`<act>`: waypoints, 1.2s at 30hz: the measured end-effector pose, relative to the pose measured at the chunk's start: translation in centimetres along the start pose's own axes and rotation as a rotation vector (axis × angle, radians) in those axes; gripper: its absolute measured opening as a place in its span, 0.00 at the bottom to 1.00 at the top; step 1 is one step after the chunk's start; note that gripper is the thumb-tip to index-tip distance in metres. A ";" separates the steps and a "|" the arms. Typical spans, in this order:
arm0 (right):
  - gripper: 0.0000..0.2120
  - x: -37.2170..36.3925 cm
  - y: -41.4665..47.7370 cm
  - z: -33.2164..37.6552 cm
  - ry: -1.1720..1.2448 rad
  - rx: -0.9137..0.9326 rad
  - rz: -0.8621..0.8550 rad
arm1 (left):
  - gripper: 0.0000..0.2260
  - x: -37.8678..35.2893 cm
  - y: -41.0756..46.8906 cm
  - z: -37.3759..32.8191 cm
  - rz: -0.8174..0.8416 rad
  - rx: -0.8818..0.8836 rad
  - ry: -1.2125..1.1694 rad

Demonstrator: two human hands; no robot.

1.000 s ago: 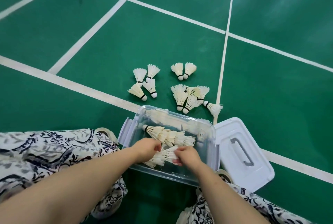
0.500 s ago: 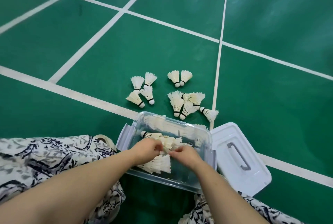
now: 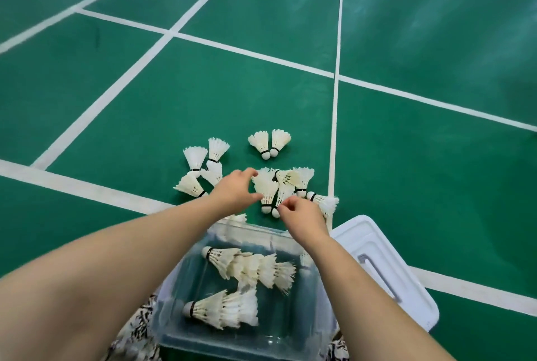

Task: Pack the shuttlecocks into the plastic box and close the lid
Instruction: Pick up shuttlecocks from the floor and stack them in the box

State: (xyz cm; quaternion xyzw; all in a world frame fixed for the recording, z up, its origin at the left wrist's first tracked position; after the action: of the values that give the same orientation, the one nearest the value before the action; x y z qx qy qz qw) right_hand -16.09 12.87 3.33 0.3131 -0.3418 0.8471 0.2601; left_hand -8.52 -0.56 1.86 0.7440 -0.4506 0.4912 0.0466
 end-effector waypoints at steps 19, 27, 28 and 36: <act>0.12 -1.7 1.9 -1.4 -0.042 0.102 -0.015 | 0.07 -4.4 7.2 1.4 -0.072 0.203 -0.051; 0.12 1.9 -1.1 0.1 -0.062 0.147 -0.088 | 0.10 1.0 -0.1 -1.0 -0.307 0.128 -0.354; 0.13 2.5 -1.5 0.6 -0.053 0.159 -0.101 | 0.08 1.8 -1.0 -1.6 -0.335 0.097 -0.369; 0.19 4.2 -6.7 4.1 -0.025 0.297 -0.127 | 0.05 2.8 -9.4 -1.6 -0.343 0.025 -0.736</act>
State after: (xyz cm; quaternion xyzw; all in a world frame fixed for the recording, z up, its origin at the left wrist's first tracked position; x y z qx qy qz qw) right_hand -13.08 15.03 11.41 0.3795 -0.1955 0.8663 0.2595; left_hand -2.58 4.07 8.37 0.9351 -0.3004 0.1826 -0.0453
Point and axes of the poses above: each hand's wrist, its own y-axis towards the middle knuckle, its own x-axis out of the back of the hand, z = x × y, the point moved 9 cm from there along y, towards the middle knuckle, and after that the axes turned 2 degrees about -y, right-handed, at the moved point
